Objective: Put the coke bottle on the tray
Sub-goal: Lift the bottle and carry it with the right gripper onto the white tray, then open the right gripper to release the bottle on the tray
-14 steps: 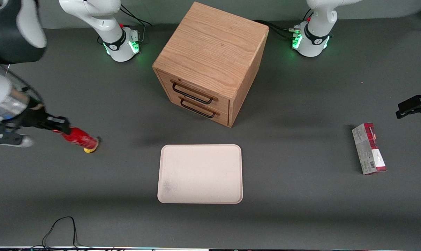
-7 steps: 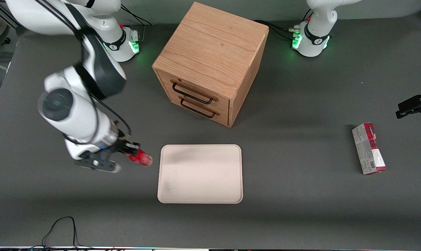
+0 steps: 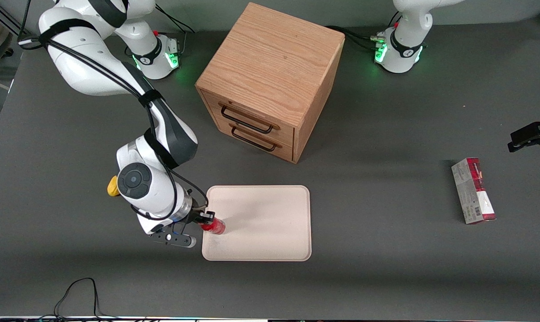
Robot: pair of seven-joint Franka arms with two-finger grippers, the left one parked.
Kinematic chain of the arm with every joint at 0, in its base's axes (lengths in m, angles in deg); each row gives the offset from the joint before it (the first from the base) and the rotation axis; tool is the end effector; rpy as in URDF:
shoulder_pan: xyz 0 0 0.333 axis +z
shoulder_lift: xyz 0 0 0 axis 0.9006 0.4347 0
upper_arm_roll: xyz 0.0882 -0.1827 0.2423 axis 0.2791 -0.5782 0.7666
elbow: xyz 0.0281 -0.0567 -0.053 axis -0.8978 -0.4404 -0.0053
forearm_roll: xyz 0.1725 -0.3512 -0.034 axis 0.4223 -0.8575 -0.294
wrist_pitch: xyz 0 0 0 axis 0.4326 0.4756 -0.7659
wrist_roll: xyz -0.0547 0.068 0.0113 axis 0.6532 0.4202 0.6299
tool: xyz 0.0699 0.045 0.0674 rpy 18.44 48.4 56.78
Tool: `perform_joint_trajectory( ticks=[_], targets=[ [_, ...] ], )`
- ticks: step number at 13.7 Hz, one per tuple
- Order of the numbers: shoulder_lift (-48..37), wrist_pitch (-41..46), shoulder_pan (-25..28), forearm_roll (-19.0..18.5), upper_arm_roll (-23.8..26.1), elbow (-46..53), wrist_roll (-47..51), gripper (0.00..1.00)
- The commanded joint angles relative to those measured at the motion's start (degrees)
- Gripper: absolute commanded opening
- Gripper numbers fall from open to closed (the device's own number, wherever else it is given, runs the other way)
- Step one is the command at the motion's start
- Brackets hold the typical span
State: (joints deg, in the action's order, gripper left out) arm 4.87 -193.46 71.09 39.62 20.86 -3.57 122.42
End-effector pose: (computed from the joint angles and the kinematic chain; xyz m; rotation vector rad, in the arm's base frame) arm 0.7066 0.2771 0.3317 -3.0353 0.2871 -0.1137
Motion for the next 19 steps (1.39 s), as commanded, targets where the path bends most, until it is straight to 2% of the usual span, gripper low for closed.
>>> perform_joint_trajectory(
  ticks=[1, 3, 4, 5, 6, 10, 12, 14, 15, 17, 19],
  targets=[
    [1.2, 0.1, 0.6, -2.7, -0.2, 2.2, 0.7, 0.00],
    [1.2, -1.0, 0.6, -2.8, -0.2, 1.0, 1.1, 0.00],
    [1.2, -1.3, 0.6, -2.8, -0.2, 0.9, 1.4, 0.41],
    [1.2, -1.6, 0.8, -4.1, -0.2, 0.3, 1.5, 0.97],
    [1.0, -2.1, 0.9, -5.0, -0.2, -0.1, 2.1, 1.00],
    [-2.9, -1.7, 1.0, -4.8, -1.2, -0.6, 1.5, 1.00],
    [-7.8, -1.6, 1.0, -4.9, -1.8, -4.6, 1.3, 1.00],
    [-14.5, 0.3, 1.0, -4.5, -5.1, -10.2, -2.2, 1.00],
    [-18.3, 1.9, 1.0, -3.4, -6.6, -13.3, -6.6, 1.00],
    [-25.8, 3.6, 1.2, 3.0, -12.1, -19.1, -15.7, 1.00],
    [-33.2, 6.8, 1.8, 6.8, -17.3, -24.5, -25.0, 1.00]
  ],
)
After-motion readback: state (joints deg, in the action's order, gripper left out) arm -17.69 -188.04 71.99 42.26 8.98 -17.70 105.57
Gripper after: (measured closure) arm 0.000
